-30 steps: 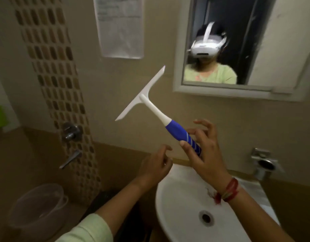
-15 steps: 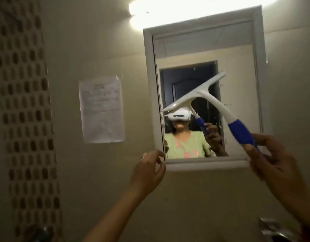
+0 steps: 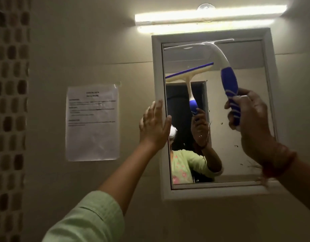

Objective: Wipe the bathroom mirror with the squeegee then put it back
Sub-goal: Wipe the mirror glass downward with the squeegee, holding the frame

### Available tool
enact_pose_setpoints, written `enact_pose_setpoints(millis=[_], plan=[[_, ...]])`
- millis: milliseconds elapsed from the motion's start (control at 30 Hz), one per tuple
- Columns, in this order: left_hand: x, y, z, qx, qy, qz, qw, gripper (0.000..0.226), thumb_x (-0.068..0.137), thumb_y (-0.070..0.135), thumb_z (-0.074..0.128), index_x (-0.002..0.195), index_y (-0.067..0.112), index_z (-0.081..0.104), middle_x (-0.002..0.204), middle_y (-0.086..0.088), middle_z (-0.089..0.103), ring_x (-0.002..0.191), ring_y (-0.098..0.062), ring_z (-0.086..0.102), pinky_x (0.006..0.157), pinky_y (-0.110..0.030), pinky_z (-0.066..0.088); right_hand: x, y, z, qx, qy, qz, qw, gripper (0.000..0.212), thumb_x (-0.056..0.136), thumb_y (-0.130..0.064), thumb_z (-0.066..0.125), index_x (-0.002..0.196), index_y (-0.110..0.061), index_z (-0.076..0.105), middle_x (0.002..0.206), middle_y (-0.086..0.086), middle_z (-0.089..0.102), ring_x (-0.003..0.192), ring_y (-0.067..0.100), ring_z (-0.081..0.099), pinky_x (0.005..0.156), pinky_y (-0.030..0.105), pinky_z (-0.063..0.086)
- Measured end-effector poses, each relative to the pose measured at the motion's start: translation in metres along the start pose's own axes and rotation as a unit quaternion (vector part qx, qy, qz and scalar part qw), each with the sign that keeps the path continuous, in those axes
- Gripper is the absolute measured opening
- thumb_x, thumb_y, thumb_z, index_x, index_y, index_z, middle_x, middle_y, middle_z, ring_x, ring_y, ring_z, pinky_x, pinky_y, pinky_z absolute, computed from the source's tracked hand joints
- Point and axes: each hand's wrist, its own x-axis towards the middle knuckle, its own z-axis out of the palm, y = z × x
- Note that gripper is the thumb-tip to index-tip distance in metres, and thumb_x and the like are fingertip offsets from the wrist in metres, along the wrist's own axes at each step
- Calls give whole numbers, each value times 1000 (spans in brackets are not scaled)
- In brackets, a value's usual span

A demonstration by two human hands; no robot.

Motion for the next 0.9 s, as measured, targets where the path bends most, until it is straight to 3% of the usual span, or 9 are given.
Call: enact_pose_setpoints(millis=[200,333,400,467,567,700,767,833,900], plan=[[-3,0,29,-140,70,-13,988,50,98,35,25,142,45,3,154,-4,21,137,-21,28,102,-53,37,16,10,22,-17,-11,-32,999,17,97,-11,39,112,-15,44,81,-2,53,52,-1,52,44,11,41],[-4,-3,35,-153,91,-11,984,47,98,37,21,139,50,4,152,-6,26,109,-31,57,82,-52,52,28,19,33,8,-11,-22,1000,22,98,-9,37,119,-8,43,85,0,53,48,-4,54,42,9,42],[-3,-4,37,-154,91,-10,984,47,97,38,20,139,50,4,151,-8,28,85,-21,63,64,-32,56,33,22,40,26,-3,-18,999,20,98,-9,37,116,-9,44,80,0,53,44,-4,53,40,9,41],[-2,-6,41,-143,100,-7,985,47,98,36,21,139,49,2,149,-10,30,67,-1,53,46,-10,42,36,24,46,36,5,-16,999,18,98,-10,37,114,-11,45,78,0,53,42,-4,53,40,8,42],[-3,-5,40,-151,97,-8,984,48,99,33,23,138,50,2,148,-10,30,64,5,47,50,-1,40,38,29,54,54,14,-11,998,15,98,-11,37,110,-13,45,79,-2,54,43,-4,54,42,8,44],[-2,-3,37,-152,88,-23,984,48,99,33,23,140,49,3,143,-11,37,62,-1,49,47,-3,39,39,33,61,92,27,0,995,11,98,-11,38,105,-15,45,76,-1,54,46,0,56,46,10,46],[-3,-3,38,-166,91,-40,981,50,98,34,25,142,42,2,127,-17,51,55,-3,48,45,-6,38,42,35,62,94,15,18,995,12,98,-14,38,106,-12,48,76,6,55,54,8,57,49,17,48],[-5,-2,38,-175,95,-57,978,53,96,38,26,142,38,1,90,-13,63,50,-5,48,45,-11,34,47,40,60,74,-9,42,996,30,98,-20,40,113,4,47,82,18,54,65,28,54,52,27,47],[-5,-4,39,-204,105,-83,970,61,91,46,25,144,29,1,78,-11,64,54,-11,56,50,-23,39,48,49,58,57,-42,56,996,42,98,-25,39,115,12,46,85,17,52,63,27,49,48,24,44]])
